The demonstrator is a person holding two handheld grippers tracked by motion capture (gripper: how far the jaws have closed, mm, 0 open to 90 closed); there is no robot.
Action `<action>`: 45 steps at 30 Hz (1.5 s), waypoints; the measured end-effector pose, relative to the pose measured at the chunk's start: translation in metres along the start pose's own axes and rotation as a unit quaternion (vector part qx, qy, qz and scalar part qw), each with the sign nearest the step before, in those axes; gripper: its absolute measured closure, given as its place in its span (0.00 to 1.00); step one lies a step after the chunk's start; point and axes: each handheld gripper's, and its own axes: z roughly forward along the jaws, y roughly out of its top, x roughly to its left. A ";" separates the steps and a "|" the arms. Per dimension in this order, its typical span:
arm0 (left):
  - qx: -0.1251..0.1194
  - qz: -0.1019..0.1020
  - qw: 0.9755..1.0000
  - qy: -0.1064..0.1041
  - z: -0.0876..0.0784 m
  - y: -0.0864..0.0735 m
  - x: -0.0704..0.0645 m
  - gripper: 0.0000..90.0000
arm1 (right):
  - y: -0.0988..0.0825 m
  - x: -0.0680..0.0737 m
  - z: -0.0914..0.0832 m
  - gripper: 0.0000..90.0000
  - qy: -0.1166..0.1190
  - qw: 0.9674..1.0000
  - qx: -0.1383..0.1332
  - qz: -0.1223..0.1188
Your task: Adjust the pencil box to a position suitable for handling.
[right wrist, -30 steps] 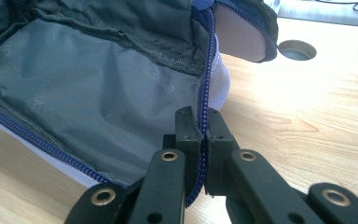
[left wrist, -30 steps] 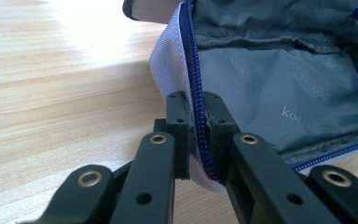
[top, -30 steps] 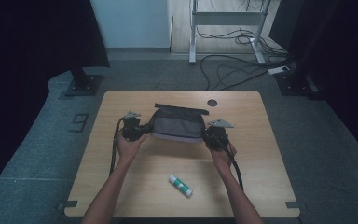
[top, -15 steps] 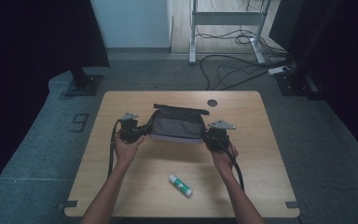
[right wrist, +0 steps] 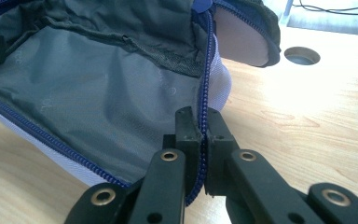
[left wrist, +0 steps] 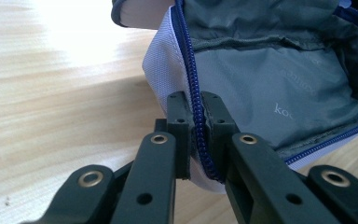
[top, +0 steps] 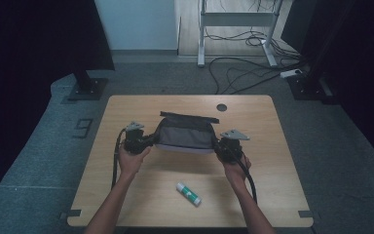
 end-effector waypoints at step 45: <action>0.051 -0.042 0.998 -0.004 0.032 -0.067 0.004 0.70 | -0.053 -0.009 0.033 0.67 0.011 0.994 0.106 -0.010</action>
